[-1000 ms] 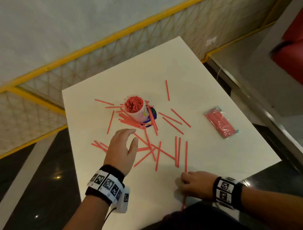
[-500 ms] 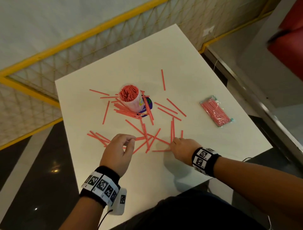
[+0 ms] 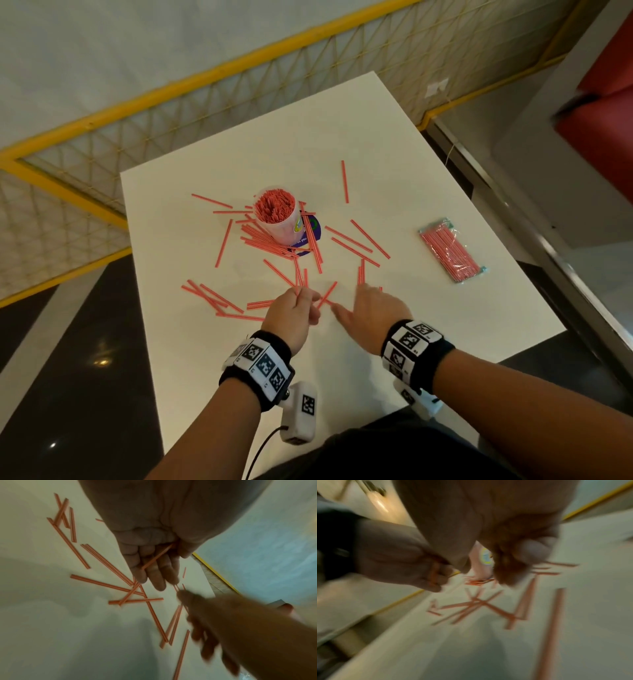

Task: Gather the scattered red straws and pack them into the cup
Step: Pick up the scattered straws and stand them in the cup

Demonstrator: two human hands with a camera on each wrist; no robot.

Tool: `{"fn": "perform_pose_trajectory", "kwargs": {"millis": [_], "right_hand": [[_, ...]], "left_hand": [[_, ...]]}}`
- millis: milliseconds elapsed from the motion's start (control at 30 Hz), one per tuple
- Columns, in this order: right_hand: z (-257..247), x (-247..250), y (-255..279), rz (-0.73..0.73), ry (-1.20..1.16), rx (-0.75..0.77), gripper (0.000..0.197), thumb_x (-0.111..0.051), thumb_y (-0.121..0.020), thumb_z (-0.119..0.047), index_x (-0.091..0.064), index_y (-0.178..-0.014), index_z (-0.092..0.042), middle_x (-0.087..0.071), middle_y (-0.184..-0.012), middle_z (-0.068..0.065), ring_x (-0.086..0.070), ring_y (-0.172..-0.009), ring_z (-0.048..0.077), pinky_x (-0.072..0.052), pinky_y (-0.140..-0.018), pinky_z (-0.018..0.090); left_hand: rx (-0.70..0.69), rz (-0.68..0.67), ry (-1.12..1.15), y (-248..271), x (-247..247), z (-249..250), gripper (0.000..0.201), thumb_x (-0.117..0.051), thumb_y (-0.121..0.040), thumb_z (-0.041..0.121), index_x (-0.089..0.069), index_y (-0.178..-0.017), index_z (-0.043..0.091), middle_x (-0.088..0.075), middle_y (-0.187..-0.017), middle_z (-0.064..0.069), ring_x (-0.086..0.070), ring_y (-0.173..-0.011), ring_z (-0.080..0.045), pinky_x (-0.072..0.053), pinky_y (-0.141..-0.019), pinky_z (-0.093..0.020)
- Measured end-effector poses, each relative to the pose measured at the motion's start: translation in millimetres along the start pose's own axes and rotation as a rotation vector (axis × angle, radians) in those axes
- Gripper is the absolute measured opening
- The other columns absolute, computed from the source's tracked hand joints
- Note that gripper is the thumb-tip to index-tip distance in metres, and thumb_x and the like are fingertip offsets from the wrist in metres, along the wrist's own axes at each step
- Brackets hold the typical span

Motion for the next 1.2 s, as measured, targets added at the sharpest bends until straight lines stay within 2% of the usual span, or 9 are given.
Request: {"fn": "perform_pose_trajectory", "kwargs": {"millis": [133, 233, 333, 500, 567, 700, 767, 1033, 1200], "right_hand": [[32.0, -18.1, -12.9, -0.076, 0.094, -0.212, 0.081, -0.043, -0.089, -0.078, -0.047, -0.128, -0.007, -0.057, -0.102, 0.006, -0.061, -0.085, 0.022, -0.057, -0.075, 0.034], [14.9, -32.1, -23.8, -0.047, 0.061, -0.158, 0.091, -0.038, -0.089, -0.08, -0.038, -0.14, -0.005, -0.051, -0.122, 0.013, -0.061, -0.102, 0.027, -0.057, -0.082, 0.036], [-16.2, -43.5, -39.7, -0.004, 0.022, -0.077, 0.093, -0.033, -0.089, -0.082, -0.036, -0.141, -0.005, -0.048, -0.126, 0.015, -0.056, -0.102, 0.027, -0.057, -0.085, 0.038], [-65.8, -45.0, -59.2, 0.028, 0.083, -0.032, 0.1, -0.046, -0.089, -0.077, -0.024, -0.151, 0.0, -0.042, -0.138, 0.018, -0.055, -0.119, 0.031, -0.053, -0.099, 0.04], [-78.2, -49.3, -68.2, 0.021, 0.138, -0.017, 0.095, -0.05, -0.092, -0.071, -0.026, -0.15, 0.0, -0.044, -0.136, 0.018, -0.055, -0.119, 0.03, -0.053, -0.099, 0.039], [-92.5, -55.6, -77.7, 0.034, 0.188, 0.044, 0.049, -0.047, -0.105, -0.029, -0.036, -0.144, 0.0, -0.046, -0.131, 0.019, -0.057, -0.111, 0.028, -0.054, -0.092, 0.036], [-95.1, -52.3, -77.1, 0.031, 0.172, 0.058, 0.04, -0.043, -0.105, -0.018, -0.038, -0.141, -0.001, -0.047, -0.131, 0.019, -0.057, -0.112, 0.029, -0.054, -0.091, 0.036], [-84.1, -39.5, -77.8, 0.023, 0.207, 0.077, 0.033, -0.042, -0.102, -0.012, -0.043, -0.132, 0.003, -0.054, -0.12, 0.019, -0.056, -0.103, 0.026, -0.051, -0.088, 0.033], [-78.6, -18.9, -75.4, -0.033, -0.138, -0.08, 0.034, -0.042, -0.102, -0.01, -0.043, -0.133, 0.004, -0.05, -0.126, 0.018, -0.054, -0.108, 0.026, -0.049, -0.091, 0.033]], "left_hand": [[0.02, 0.034, -0.032, 1.5, 13.3, -9.4, 0.034, -0.035, -0.109, 0.032, -0.068, -0.101, 0.025, -0.058, -0.077, 0.006, -0.056, -0.075, -0.015, -0.049, -0.079, -0.034], [0.044, 0.043, -0.028, 5.0, 19.6, -21.0, 0.033, -0.037, -0.109, 0.031, -0.069, -0.105, 0.023, -0.053, -0.077, 0.013, -0.052, -0.076, -0.01, -0.044, -0.082, -0.032], [0.042, 0.056, -0.046, 9.3, 22.7, -31.6, 0.03, -0.04, -0.108, 0.028, -0.069, -0.1, 0.023, -0.057, -0.077, 0.01, -0.059, -0.085, -0.012, -0.046, -0.084, -0.031], [0.073, 0.056, -0.106, 17.7, 27.2, -44.9, 0.029, -0.041, -0.107, 0.031, -0.069, -0.109, 0.021, -0.059, -0.088, 0.011, -0.057, -0.095, -0.016, -0.046, -0.092, -0.036], [0.079, 0.045, -0.151, 22.0, 28.4, -50.1, 0.03, -0.04, -0.107, 0.031, -0.068, -0.112, 0.02, -0.061, -0.095, 0.008, -0.057, -0.098, -0.017, -0.046, -0.089, -0.034], [0.099, 0.028, -0.214, 28.4, 31.6, -64.8, 0.028, -0.04, -0.107, 0.031, -0.066, -0.113, 0.023, -0.063, -0.101, 0.007, -0.059, -0.097, -0.016, -0.042, -0.082, -0.03], [0.114, 0.032, -0.216, 29.4, 33.7, -70.6, 0.028, -0.04, -0.107, 0.031, -0.066, -0.112, 0.023, -0.064, -0.098, 0.008, -0.059, -0.095, -0.015, -0.043, -0.082, -0.03], [0.14, 0.024, -0.156, 24.0, 38.4, -76.8, 0.028, -0.039, -0.107, 0.029, -0.066, -0.111, 0.022, -0.057, -0.088, 0.011, -0.055, -0.088, -0.015, -0.043, -0.079, -0.031], [0.138, 0.024, -0.05, 17.0, 35.9, -67.0, 0.027, -0.04, -0.107, 0.026, -0.066, -0.104, 0.022, -0.053, -0.082, 0.01, -0.051, -0.082, -0.015, -0.043, -0.079, -0.031]]}}
Point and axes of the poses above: each hand's wrist, its own y-axis away from the middle knuckle, its own x-axis out of the back of the hand, z = x × y, the point moved 3 cm from there along -y, towards the middle knuckle
